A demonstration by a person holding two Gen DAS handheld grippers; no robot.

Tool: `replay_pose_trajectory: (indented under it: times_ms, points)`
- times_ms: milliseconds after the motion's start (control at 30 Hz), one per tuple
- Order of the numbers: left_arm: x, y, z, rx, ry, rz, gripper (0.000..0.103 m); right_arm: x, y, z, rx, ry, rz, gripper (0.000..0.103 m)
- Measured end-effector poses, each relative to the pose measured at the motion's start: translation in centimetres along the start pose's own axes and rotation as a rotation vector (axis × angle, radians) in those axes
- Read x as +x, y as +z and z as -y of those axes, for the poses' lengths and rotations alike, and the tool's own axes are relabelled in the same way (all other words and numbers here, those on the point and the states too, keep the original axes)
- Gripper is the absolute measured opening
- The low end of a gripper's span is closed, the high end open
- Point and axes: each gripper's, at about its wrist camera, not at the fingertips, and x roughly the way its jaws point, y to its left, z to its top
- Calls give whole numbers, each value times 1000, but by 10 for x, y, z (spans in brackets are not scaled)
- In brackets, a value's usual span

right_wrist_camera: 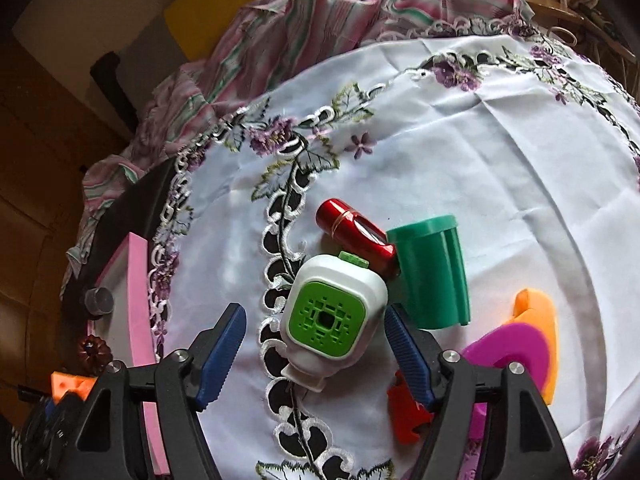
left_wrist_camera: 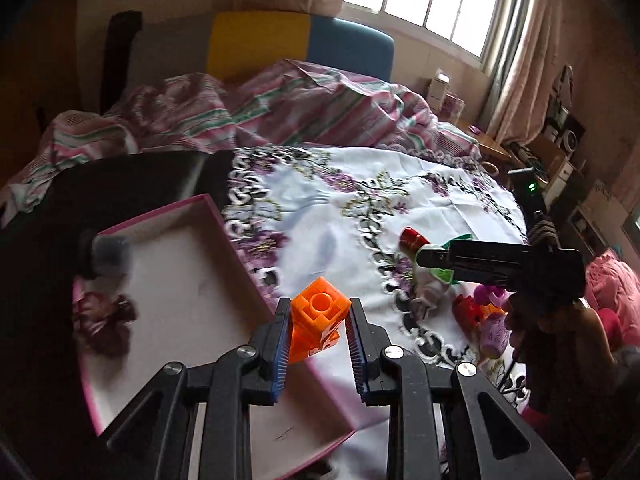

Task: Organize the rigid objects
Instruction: 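Grasp the white-green plug device with the right gripper while the left holds the block, then lower the orange block into the tray and open the left gripper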

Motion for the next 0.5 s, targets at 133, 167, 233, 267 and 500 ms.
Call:
replay_pose_trajectory:
  times_ms: [133, 167, 233, 267, 500]
  points:
    - [-19, -9, -16, -21, 56, 24, 27, 12, 2, -4, -12, -41, -27, 72]
    - [-23, -11, -20, -26, 72, 29, 27, 14, 2, -5, -21, -50, -28, 68]
    - [-31, -15, -27, -34, 103, 38, 27, 20, 3, -10, -57, -71, -33, 53]
    - [-35, -18, -32, -41, 116, 43, 27, 24, 3, -13, -81, -94, -41, 53]
    - [-49, -33, -56, -90, 161, 41, 27, 21, 0, -19, -140, -127, -37, 53]
